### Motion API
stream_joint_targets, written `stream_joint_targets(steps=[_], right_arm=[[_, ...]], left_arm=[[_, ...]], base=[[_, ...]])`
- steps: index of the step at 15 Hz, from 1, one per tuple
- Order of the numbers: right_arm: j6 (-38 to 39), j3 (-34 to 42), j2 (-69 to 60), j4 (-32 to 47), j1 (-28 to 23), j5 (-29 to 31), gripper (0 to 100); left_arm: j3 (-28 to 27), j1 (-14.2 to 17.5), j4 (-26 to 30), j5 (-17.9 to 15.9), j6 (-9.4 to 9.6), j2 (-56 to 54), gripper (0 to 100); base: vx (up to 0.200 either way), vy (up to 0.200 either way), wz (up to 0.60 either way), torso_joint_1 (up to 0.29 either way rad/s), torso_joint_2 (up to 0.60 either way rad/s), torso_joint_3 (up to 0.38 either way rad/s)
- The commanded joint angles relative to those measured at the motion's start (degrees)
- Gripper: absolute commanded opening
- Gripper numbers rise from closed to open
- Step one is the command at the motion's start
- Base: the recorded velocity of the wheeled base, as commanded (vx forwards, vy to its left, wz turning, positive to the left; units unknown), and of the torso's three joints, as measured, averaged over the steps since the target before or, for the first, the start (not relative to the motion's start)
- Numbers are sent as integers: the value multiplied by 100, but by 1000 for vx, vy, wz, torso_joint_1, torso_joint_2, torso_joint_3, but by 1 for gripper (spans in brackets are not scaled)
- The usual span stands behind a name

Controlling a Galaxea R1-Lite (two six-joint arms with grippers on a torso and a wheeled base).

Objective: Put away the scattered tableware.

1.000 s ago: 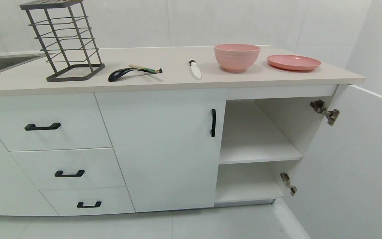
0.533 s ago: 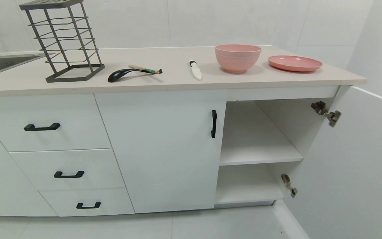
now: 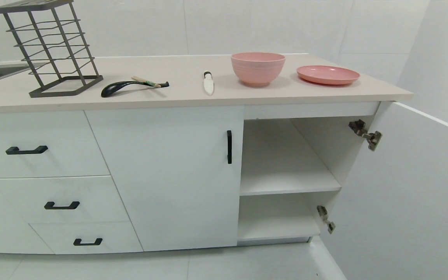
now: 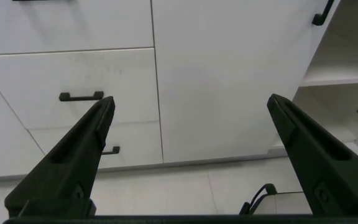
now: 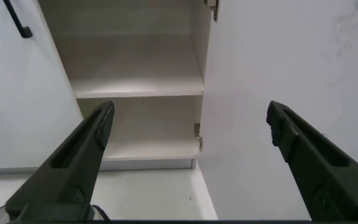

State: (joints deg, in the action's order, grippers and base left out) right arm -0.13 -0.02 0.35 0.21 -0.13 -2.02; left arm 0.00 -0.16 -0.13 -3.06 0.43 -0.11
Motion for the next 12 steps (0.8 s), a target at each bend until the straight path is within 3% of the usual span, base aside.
stream_joint_targets(steps=[1, 4, 12], right_arm=[[-4, 2, -35, 6, 5, 0, 100], [-4, -6, -35, 6, 5, 0, 100], [5, 2, -35, 6, 5, 0, 100]], left_arm=[[0, 7, -4, 7, -8, 11, 100], [0, 7, -4, 7, 1, 11, 100], [0, 7, -4, -28, -16, 11, 100]], base=[[0, 0, 0, 0, 0, 0], [200, 0, 0, -2, 2, 7], [0, 0, 0, 0, 0, 0]])
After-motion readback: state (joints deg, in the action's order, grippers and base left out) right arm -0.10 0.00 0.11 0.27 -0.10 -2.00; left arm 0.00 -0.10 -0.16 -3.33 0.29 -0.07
